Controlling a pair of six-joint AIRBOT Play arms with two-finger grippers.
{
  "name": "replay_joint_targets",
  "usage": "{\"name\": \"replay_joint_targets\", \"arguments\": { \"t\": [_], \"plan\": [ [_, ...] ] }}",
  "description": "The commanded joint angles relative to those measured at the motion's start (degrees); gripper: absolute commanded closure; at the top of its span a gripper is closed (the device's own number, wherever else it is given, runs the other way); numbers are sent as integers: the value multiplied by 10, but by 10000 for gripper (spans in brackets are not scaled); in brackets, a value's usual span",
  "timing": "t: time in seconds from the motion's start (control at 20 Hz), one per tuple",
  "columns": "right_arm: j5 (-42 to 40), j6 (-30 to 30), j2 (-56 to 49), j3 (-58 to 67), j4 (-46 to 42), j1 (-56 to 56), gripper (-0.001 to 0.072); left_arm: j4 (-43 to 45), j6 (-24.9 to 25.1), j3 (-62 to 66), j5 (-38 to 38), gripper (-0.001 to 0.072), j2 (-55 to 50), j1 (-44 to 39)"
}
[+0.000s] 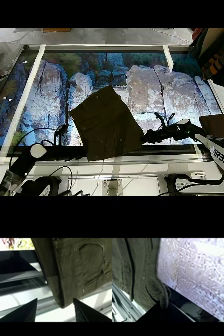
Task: Fold the clothes and pants, and hang the long-sleeved shirts on hangers.
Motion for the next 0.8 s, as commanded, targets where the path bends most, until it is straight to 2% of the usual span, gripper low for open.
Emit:
{"name": "replay_joint_targets", "arguments": {
  "t": [0.0, 0.15, 0.4, 0.5, 0.6, 0.65, 0.75],
  "plan": [
    [4, -1, 0, 0, 3, 1, 691, -21, 15, -11, 27, 164, 0, 0],
    [4, -1, 0, 0, 3, 1, 692, -21, 22, -11, 30, 165, -32, -12],
    [11, 0, 0, 0, 7, 1, 691, -26, 32, -11, 58, 170, -130, -84],
    [19, 0, 0, 0, 10, 1, 692, -53, 32, -11, 102, 274, -148, -107],
    [23, 0, 0, 0, 13, 1, 691, -79, 32, -10, 153, 295, -149, -122],
    [27, -1, 0, 0, 16, 1, 692, -97, 32, -10, 162, 364, -149, -123],
    [51, -1, 0, 7, 17, 1, 692, -104, 32, -3, 155, 600, -149, -123]
  ]
}}
